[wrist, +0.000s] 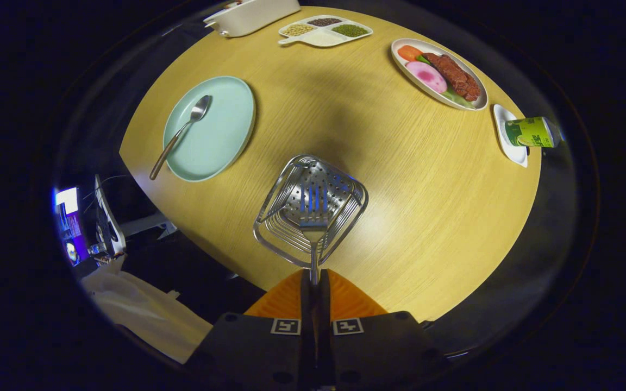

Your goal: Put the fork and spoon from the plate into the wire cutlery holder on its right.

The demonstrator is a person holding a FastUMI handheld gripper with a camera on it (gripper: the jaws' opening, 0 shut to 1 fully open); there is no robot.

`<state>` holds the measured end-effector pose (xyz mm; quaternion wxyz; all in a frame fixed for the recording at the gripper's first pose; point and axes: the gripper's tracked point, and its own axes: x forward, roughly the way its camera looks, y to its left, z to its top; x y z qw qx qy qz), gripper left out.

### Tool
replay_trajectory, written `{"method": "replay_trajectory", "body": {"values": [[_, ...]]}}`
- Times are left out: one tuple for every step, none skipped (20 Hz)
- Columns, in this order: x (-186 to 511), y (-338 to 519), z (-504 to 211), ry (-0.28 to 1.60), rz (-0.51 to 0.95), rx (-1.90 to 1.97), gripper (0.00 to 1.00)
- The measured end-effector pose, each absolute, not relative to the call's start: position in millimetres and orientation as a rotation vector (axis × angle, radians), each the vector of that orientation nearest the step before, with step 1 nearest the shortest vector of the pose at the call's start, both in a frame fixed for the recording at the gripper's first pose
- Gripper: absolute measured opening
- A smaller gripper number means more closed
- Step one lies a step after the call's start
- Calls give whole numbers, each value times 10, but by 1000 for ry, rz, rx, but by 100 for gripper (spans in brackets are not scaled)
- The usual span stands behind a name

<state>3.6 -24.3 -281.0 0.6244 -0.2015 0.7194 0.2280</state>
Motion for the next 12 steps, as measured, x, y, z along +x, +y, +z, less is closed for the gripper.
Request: {"method": "replay_trajectory", "body": {"values": [[50, -238, -2811, 1652, 521, -469, 8], [52, -237, -2814, 1654, 523, -474, 8], [65, -226, -2818, 1652, 525, -477, 12], [61, -206, -2843, 1656, 526, -475, 13], [63, -205, -2831, 1656, 522, -475, 18], [73, -170, -2822, 1643, 524, -466, 23], [95, -141, -2789, 1625, 528, -456, 32], [122, -109, -2762, 1602, 537, -439, 36], [141, -38, -2709, 1578, 557, -408, 51], [169, 28, -2659, 1534, 587, -380, 75], [269, 83, -2590, 1474, 590, -352, 98], [350, 90, -2564, 1419, 570, -322, 97]]}}
